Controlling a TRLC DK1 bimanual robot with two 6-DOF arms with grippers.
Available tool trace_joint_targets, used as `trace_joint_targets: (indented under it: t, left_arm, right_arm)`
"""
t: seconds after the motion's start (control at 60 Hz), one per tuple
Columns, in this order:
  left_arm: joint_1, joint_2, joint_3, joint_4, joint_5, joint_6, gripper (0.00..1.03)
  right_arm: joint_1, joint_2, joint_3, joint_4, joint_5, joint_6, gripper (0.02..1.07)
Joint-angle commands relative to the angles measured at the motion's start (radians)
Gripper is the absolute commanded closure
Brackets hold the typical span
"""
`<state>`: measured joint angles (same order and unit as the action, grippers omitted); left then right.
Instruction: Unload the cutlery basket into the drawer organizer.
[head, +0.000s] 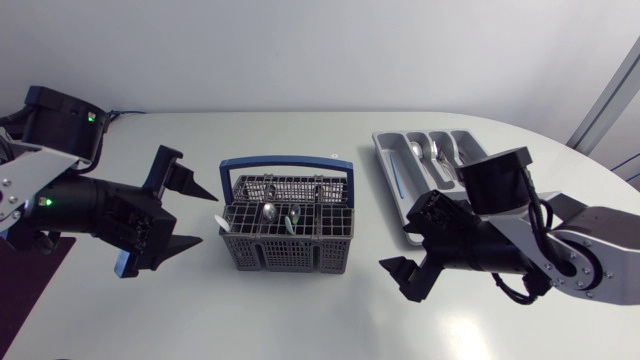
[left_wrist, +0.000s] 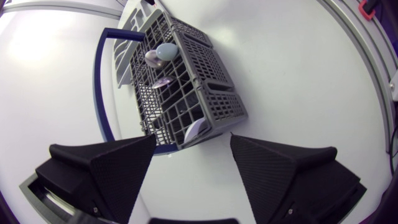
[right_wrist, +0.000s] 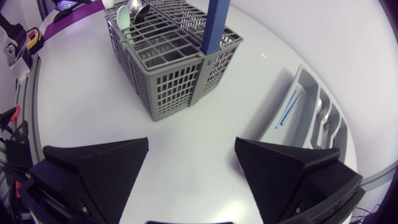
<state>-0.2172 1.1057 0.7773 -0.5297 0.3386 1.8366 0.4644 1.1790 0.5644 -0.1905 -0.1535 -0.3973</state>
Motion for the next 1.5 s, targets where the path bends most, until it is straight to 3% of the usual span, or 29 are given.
trace_joint_targets:
  t: [0.0, 0.083, 0.4, 0.85, 1.1, 1.483]
  left_arm:
    - [0.002, 0.026, 0.048, 0.007, -0.012, 0.112, 0.29]
    - [0.004, 0.034, 0.06, 0.005, -0.015, 0.159, 0.45]
    - [-0.022, 0.075, 0.057, 0.031, -0.027, 0.231, 0.79]
    - [-0.083, 0.137, 0.053, 0.034, -0.085, 0.237, 0.79]
    - [-0.102, 0.163, 0.057, 0.037, -0.125, 0.234, 0.91]
    - [-0.114, 0.117, 0.073, 0.045, -0.133, 0.219, 0.93]
  right_arm:
    - [0.01, 0.014, -0.008, 0.01, -0.003, -0.002, 0.07]
    - [0.01, 0.016, -0.001, 0.01, -0.003, -0.002, 0.07]
    - [0.005, 0.047, 0.025, 0.023, -0.003, -0.006, 0.07]
    - [-0.013, 0.047, 0.005, 0.033, -0.006, -0.015, 0.07]
    - [-0.023, 0.041, -0.014, 0.036, -0.009, -0.015, 0.07]
    - [-0.021, 0.037, -0.028, 0.051, -0.009, -0.014, 0.07]
